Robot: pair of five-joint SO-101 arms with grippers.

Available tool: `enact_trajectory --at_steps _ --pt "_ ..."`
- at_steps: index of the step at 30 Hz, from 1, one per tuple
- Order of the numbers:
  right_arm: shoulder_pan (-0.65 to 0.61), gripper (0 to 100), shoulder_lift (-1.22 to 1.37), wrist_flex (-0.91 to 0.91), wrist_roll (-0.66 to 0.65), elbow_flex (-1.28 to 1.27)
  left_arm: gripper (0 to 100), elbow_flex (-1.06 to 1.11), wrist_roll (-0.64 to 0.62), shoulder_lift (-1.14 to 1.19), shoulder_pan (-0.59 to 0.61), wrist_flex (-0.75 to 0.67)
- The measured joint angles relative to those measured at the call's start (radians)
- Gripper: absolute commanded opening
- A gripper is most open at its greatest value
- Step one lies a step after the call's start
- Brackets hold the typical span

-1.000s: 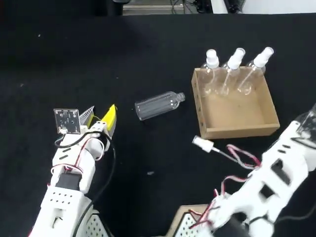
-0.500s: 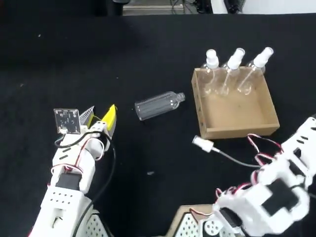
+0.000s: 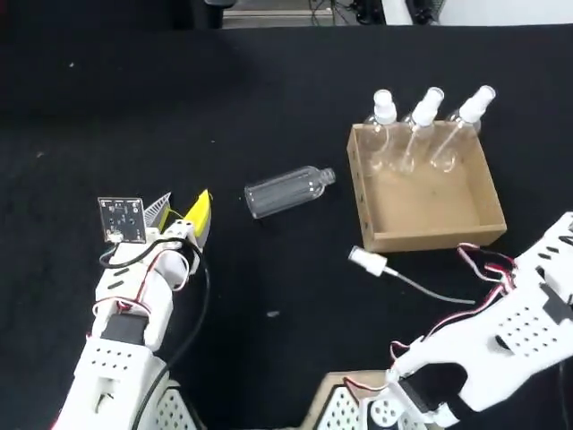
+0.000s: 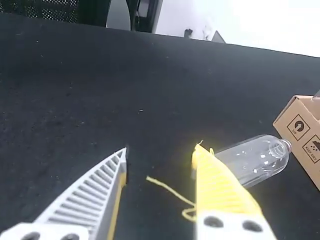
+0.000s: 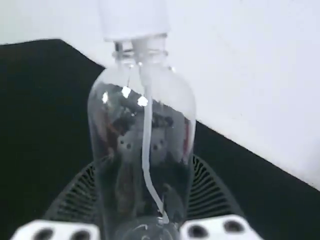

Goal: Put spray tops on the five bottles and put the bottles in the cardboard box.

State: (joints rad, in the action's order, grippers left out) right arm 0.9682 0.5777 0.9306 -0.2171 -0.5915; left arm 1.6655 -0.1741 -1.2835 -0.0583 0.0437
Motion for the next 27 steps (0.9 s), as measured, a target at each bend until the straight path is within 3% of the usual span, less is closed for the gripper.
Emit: enact_trajectory --at_steps 6,18,27 --pt "0.000 1.1 0.098 0.000 0.087 0.152 20 0.000 0.000 0.000 0.000 0.000" --pt "0.052 1.5 0.354 0.000 0.097 0.470 20 0.000 0.000 0.000 0.000 0.000" --pt "0.057 1.5 0.454 0.000 0.097 0.545 20 0.000 0.000 0.000 0.000 0.000"
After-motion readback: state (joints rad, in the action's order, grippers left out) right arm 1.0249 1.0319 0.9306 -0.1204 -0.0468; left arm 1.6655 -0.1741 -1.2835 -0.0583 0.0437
